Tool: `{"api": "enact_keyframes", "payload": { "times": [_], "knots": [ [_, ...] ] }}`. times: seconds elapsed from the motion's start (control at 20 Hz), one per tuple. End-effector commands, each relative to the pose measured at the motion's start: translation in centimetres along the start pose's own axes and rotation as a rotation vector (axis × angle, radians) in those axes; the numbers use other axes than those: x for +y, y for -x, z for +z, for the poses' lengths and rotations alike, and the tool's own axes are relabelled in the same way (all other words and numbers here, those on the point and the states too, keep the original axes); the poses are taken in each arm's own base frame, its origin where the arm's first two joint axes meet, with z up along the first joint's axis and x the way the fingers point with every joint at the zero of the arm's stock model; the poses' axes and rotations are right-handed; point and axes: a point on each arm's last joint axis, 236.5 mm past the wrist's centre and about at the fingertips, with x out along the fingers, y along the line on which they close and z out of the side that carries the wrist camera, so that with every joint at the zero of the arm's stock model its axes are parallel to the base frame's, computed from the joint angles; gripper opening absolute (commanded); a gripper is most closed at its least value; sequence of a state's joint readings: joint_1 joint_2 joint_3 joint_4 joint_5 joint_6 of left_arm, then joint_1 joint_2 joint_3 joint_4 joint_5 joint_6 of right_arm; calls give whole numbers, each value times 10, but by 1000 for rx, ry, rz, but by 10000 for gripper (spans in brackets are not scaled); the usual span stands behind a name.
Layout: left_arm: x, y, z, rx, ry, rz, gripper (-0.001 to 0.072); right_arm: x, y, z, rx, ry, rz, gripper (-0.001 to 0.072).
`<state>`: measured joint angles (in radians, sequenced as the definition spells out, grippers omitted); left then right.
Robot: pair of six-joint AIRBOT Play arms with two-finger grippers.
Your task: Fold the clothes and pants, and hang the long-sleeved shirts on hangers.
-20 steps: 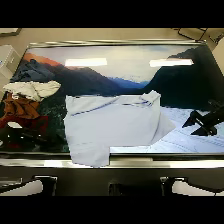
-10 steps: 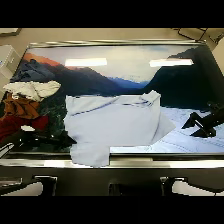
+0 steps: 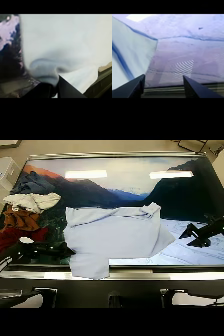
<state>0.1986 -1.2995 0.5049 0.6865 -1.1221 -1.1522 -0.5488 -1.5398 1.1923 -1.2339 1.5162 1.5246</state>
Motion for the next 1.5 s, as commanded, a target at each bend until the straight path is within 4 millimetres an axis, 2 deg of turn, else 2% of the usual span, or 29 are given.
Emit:
{"api": "enact_keyframes", "payload": {
  "times": [0.0, 0.1, 0.25, 0.35, 0.4, 0.55, 0.65, 0.75, 0.8, 0.85, 0.9, 0.95, 1.0, 1.05, 1.1, 1.15, 1.2, 1.25, 1.3, 1.35, 1.45],
  "knots": [
    [-15, 7, -6, 7, -26, -35, 25, 16, -26, 16, 24, -22, 110, 538],
    [-18, 10, -6, -6, -38, -36, 25, 21, -34, 24, 19, -40, 146, 536],
    [-21, 13, -5, -18, -39, -37, 25, 22, -48, 25, 30, -3, 90, 535],
    [-21, 13, -5, -18, -32, -37, 25, 35, -60, 26, 23, 48, 55, 535],
    [-21, 13, -5, -18, -28, -37, 25, 44, -64, 27, 17, 73, 47, 487],
    [-25, 17, -1, -27, -39, -41, 25, 59, -70, 20, 32, 118, 35, 48],
    [-34, 27, 9, -44, -66, -52, 25, 65, -53, 20, 12, 151, 40, 47],
    [-58, 55, 32, -109, -144, -68, 24, 84, -10, 30, -115, 223, 50, 46],
    [-80, 82, 51, -195, -215, -69, 23, 100, 26, 39, -226, 266, 58, 46],
    [-108, 117, 69, -301, -297, -69, 23, 119, 70, 46, -363, 313, 68, 46],
    [-145, 165, 85, -441, -404, -65, 23, 143, 129, 50, -545, 384, 80, 46],
    [-188, 222, 93, -604, -531, -53, 23, 166, 193, 43, -734, 476, 83, 47],
    [-231, 279, 89, -768, -640, -41, 24, 190, 266, 22, -956, 566, 81, 47],
    [-276, 342, 72, -952, -755, -26, 24, 208, 335, -9, -1173, 634, 78, 48],
    [-315, 395, 44, -1113, -855, -13, 24, 220, 401, -55, -1398, 685, 72, 48],
    [-350, 439, 7, -1266, -951, -2, 25, 224, 447, -102, -1571, 713, 68, 48],
    [-375, 463, -29, -1361, -1025, -4, 25, 224, 478, -152, -1705, 732, 73, 48],
    [-392, 475, -64, -1424, -1088, -5, 25, 222, 490, -194, -1773, 752, 76, 47],
    [-400, 479, -90, -1459, -1123, -8, 24, 217, 491, -225, -1795, 764, 75, 47],
    [-405, 481, -112, -1487, -1152, -7, 24, 212, 488, -246, -1801, 759, 74, 47],
    [-412, 486, -142, -1541, -1169, -31, 24, 200, 490, -279, -1843, 751, 47, 47]
  ]
}}
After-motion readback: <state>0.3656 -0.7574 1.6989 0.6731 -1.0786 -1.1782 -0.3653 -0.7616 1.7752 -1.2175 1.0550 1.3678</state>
